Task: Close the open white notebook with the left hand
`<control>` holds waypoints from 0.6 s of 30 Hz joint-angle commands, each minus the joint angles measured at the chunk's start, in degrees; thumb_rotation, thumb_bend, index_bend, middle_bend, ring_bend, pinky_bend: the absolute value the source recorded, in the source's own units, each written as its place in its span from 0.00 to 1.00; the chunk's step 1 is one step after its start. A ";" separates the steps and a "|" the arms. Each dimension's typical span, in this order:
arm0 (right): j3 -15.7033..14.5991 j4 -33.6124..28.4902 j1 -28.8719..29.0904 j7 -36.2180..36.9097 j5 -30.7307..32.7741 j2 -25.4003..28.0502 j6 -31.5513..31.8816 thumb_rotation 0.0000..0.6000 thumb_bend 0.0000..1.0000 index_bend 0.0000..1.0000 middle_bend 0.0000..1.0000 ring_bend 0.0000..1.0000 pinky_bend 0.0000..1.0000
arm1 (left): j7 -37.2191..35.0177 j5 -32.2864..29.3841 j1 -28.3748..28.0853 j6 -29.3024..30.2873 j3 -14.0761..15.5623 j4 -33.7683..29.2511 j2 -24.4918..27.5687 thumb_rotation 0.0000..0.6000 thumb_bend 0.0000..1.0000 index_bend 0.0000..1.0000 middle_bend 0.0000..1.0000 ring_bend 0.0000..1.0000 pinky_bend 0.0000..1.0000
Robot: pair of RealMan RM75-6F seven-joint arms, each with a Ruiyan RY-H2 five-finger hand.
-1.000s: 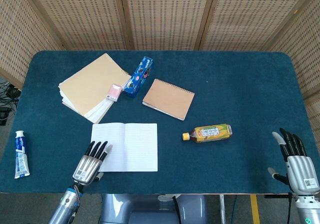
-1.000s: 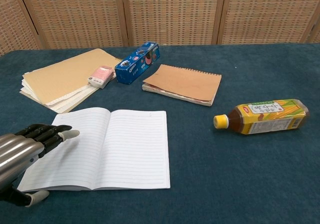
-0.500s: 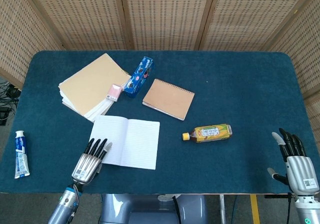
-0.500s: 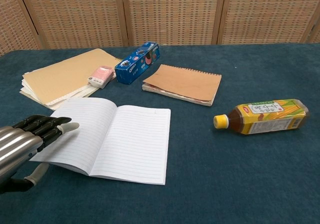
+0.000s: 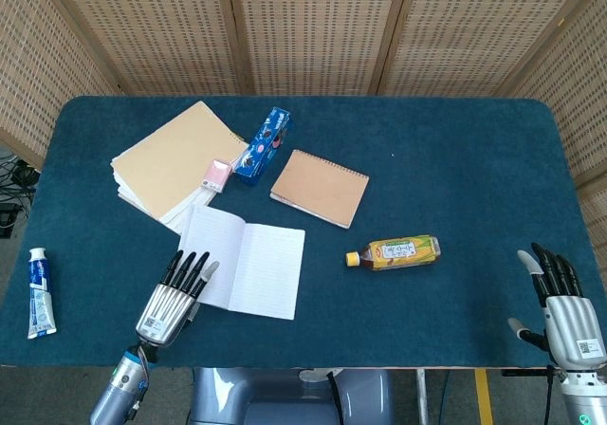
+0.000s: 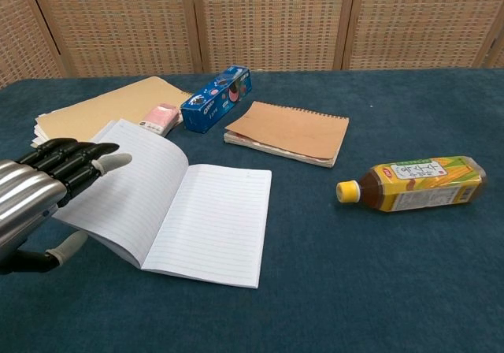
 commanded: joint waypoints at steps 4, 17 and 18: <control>-0.01 0.02 -0.05 0.10 -0.06 0.02 0.09 1.00 0.10 0.00 0.00 0.00 0.00 | 0.05 1.15 -1.06 0.48 -1.11 -0.34 0.25 1.00 0.44 0.00 0.00 0.00 0.00; 0.13 0.14 0.06 0.16 0.38 -0.07 -0.28 1.00 0.10 0.00 0.00 0.00 0.00 | -0.03 6.60 -5.63 -0.04 -2.56 -0.46 0.09 1.00 0.44 0.00 0.00 0.00 0.00; 0.13 0.13 0.07 0.08 0.41 -0.09 -0.31 1.00 0.10 0.00 0.00 0.00 0.00 | -0.43 7.51 -6.00 0.42 -2.58 0.28 -0.22 1.00 0.44 0.00 0.00 0.00 0.00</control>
